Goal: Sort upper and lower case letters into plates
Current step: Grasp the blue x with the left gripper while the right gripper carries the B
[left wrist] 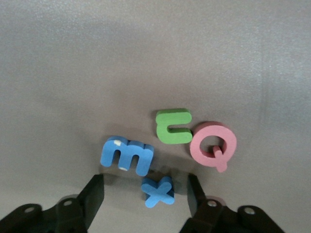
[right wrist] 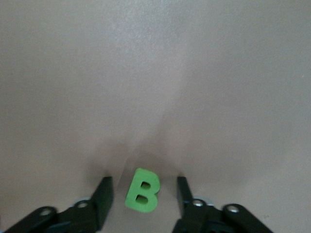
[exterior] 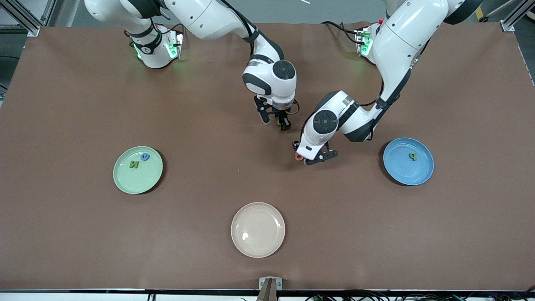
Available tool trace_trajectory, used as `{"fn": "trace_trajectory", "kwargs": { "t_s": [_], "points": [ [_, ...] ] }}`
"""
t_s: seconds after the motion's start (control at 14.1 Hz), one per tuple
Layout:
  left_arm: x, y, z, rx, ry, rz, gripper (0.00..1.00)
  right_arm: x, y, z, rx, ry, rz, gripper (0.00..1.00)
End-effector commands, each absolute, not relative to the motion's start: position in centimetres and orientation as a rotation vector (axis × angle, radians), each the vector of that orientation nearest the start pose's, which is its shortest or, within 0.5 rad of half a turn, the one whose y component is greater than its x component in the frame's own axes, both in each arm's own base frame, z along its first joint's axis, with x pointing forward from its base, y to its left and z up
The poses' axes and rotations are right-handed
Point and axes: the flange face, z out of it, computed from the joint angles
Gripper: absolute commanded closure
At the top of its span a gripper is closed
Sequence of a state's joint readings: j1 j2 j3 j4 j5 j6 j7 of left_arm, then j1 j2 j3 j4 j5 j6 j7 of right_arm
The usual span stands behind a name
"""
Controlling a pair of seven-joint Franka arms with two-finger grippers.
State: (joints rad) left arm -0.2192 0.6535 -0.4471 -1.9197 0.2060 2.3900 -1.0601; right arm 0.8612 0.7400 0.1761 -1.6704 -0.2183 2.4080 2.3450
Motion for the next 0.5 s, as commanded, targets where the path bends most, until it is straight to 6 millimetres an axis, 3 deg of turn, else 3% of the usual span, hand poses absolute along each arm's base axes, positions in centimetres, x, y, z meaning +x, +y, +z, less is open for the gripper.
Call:
{"fn": "trace_trajectory", "kwargs": {
  "t_s": [0.0,0.14,0.28,0.43],
  "points": [
    [48.2,-38.1,17.2,-3.114,-0.488,0.263,0.26,35.6,58.2,17.5,-2.576,1.759,-0.073,0.78],
    [48.2,-38.1,17.2,-3.11,-0.507,0.263,0.3,35.9,58.1,17.7,-2.571,1.764,-0.074,0.99],
    [48.1,-38.1,17.2,-3.109,-0.501,0.262,0.41,36.8,57.5,18.1,-2.584,1.749,-0.082,1.0],
    [48.2,-38.0,17.2,-3.109,-0.497,0.256,0.48,39.0,55.9,19.4,-2.627,1.701,-0.095,1.0]
  ]
}}
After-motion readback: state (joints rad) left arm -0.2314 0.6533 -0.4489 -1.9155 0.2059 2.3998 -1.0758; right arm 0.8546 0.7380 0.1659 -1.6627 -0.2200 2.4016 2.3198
